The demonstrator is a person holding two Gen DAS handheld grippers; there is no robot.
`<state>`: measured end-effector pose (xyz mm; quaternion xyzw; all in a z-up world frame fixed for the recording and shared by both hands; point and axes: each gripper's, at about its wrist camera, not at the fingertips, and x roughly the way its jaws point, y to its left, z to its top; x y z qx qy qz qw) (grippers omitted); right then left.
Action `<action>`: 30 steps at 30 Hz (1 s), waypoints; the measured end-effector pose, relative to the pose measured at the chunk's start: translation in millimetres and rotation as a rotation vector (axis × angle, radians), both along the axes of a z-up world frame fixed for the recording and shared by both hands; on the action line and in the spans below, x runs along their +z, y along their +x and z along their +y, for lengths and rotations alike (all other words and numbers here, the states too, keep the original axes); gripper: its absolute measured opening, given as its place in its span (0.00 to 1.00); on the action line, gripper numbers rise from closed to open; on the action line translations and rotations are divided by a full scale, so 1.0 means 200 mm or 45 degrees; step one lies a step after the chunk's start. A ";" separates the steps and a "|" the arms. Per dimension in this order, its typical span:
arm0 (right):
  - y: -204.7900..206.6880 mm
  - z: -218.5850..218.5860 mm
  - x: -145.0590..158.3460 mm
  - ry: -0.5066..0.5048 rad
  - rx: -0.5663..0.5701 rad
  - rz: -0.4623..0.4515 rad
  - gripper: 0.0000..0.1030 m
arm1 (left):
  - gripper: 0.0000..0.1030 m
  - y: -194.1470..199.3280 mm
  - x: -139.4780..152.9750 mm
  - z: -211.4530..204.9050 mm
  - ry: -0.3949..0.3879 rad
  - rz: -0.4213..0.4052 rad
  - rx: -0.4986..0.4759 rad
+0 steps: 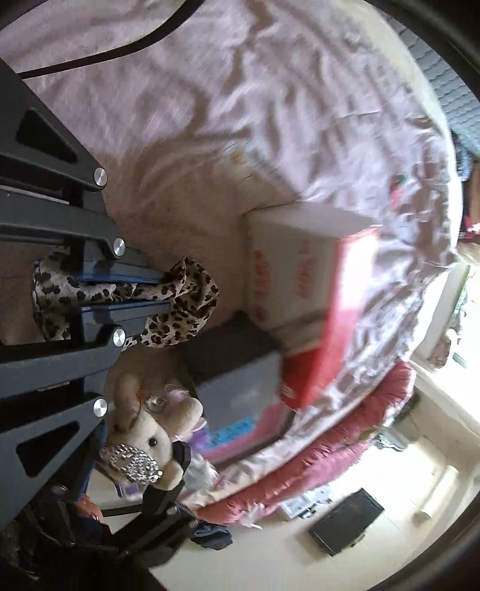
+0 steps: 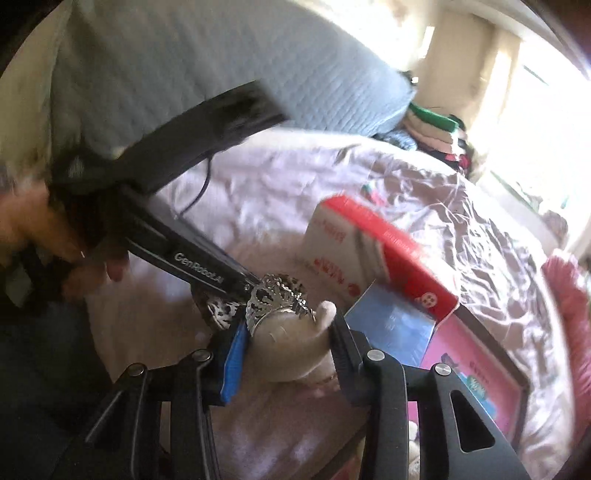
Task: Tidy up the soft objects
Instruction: 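Grasp the leopard-print cloth with the left tool while the right tool grasps the tiara bunny, then carry the leopard-print cloth over the tray while the right tool carries the bunny there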
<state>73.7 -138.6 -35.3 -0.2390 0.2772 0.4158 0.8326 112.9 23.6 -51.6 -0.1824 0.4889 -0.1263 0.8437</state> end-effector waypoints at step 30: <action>-0.22 -0.94 0.57 0.262 -0.608 -0.205 0.42 | 0.08 -0.05 0.58 -0.91 0.109 -0.320 -0.310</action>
